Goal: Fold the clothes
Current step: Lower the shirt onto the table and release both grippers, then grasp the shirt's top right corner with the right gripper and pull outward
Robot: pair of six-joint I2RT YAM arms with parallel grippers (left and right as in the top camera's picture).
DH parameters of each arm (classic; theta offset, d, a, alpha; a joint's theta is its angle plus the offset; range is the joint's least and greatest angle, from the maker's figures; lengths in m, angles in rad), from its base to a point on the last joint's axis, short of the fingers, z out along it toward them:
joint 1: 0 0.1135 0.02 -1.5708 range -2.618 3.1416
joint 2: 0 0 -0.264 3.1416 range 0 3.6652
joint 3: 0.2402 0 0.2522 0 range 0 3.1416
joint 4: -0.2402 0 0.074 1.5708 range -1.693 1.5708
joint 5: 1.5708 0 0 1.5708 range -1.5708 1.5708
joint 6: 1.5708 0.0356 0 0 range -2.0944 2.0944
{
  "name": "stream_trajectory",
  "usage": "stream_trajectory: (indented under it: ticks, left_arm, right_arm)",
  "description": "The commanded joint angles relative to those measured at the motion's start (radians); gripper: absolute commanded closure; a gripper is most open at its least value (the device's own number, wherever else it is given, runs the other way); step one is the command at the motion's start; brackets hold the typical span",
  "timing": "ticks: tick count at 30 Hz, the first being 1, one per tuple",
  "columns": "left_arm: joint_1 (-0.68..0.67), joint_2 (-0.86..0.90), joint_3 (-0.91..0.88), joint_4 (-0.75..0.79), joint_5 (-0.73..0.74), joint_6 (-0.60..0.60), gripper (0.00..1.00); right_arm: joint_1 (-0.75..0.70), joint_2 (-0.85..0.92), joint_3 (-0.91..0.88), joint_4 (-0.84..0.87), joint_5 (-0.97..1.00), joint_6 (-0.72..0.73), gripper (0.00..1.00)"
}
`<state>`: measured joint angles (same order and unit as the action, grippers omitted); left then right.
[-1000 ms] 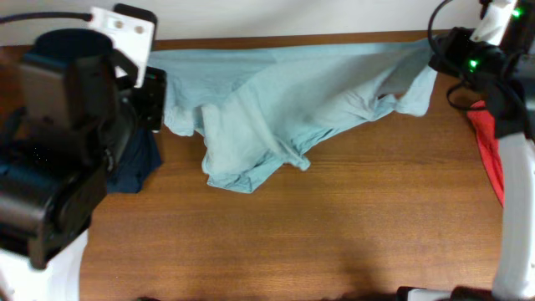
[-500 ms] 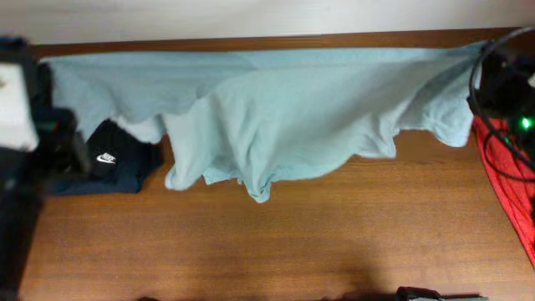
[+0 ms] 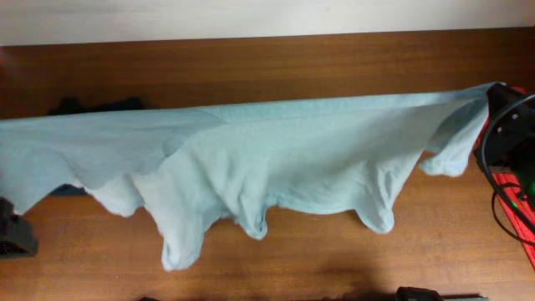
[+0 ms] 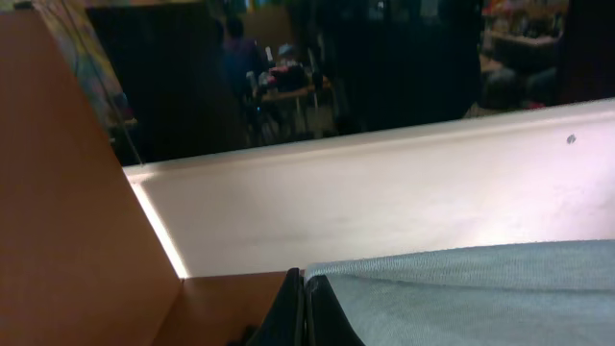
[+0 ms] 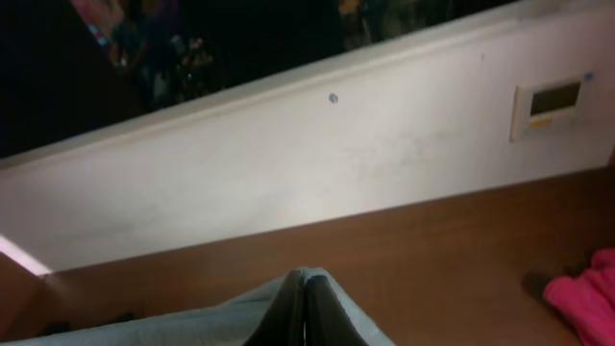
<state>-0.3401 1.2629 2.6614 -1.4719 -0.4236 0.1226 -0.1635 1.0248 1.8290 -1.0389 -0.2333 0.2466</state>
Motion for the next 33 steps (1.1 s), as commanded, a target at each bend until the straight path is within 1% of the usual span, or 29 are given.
stream_trajectory:
  ticks: [1,6,10,12,15,16,17,18,19,20,21,22,24,26,28,29,30,31,33]
  left_arm:
    - [0.019,0.056,-0.045,0.007,-0.168,-0.002,1.00]
    - [0.022,0.188,-0.093,0.012,-0.168,-0.002,1.00]
    - [0.068,0.374,-0.095,0.023,-0.159,-0.006,0.99]
    - [0.105,0.462,-0.095,0.039,-0.114,-0.005,1.00]
    - [0.169,0.635,-0.095,0.115,-0.024,0.007,0.99]
    - [0.188,0.705,-0.095,0.164,-0.013,0.007,0.94]
    - [0.199,0.755,-0.095,0.210,-0.014,0.011,0.75]
    - [0.210,0.802,-0.095,0.252,-0.018,0.027,0.31]
    - [0.222,0.840,-0.095,0.278,-0.030,0.029,0.16]
    - [0.235,0.867,-0.094,0.283,-0.036,0.028,0.06]
    - [0.241,0.875,-0.094,0.276,-0.035,0.027,0.02]
    - [0.253,0.879,-0.094,0.249,-0.032,0.020,0.01]
    - [0.266,0.869,-0.092,0.188,-0.024,0.020,0.01]
    - [0.267,0.848,-0.091,0.129,-0.016,0.021,0.01]
    - [0.267,0.835,-0.091,0.113,0.026,0.021,0.01]
    - [0.267,0.827,-0.091,0.093,0.087,0.021,0.01]
    - [0.266,0.823,-0.091,0.076,0.120,0.021,0.01]
    - [0.266,0.821,-0.091,0.049,0.155,0.021,0.01]
    - [0.266,0.819,-0.091,0.029,0.173,0.021,0.01]
  right_arm:
    - [-0.021,0.058,-0.001,-0.019,0.159,-0.014,0.96]
    - [-0.020,0.148,-0.001,-0.051,0.139,-0.006,0.96]
    - [-0.020,0.313,-0.001,-0.045,0.080,-0.006,0.96]
    - [-0.020,0.388,-0.001,-0.027,0.079,-0.006,0.96]
    - [-0.020,0.552,-0.001,0.053,0.079,-0.006,0.96]
    - [-0.020,0.616,-0.001,0.112,0.079,-0.006,0.91]
    - [-0.020,0.667,-0.001,0.164,0.079,-0.007,0.81]
    - [-0.020,0.701,-0.001,0.206,0.072,-0.007,0.57]
    - [-0.023,0.742,0.000,0.257,0.050,-0.028,0.41]
    - [-0.028,0.756,0.000,0.271,0.027,-0.033,0.33]
    - [-0.031,0.763,0.000,0.273,0.005,-0.033,0.31]
    - [-0.037,0.763,0.000,0.264,-0.033,-0.033,0.28]
    - [-0.041,0.750,0.001,0.224,-0.071,-0.033,0.26]
    - [-0.039,0.730,0.001,0.163,-0.071,-0.034,0.26]
    - [-0.034,0.726,0.001,0.122,-0.071,-0.034,0.26]
    - [-0.026,0.727,0.000,0.080,-0.072,-0.034,0.26]
    - [-0.017,0.732,0.000,0.058,-0.074,-0.035,0.28]
    - [0.013,0.744,-0.008,0.029,-0.098,-0.067,0.35]
    - [0.061,0.759,-0.036,0.040,-0.119,-0.102,0.42]
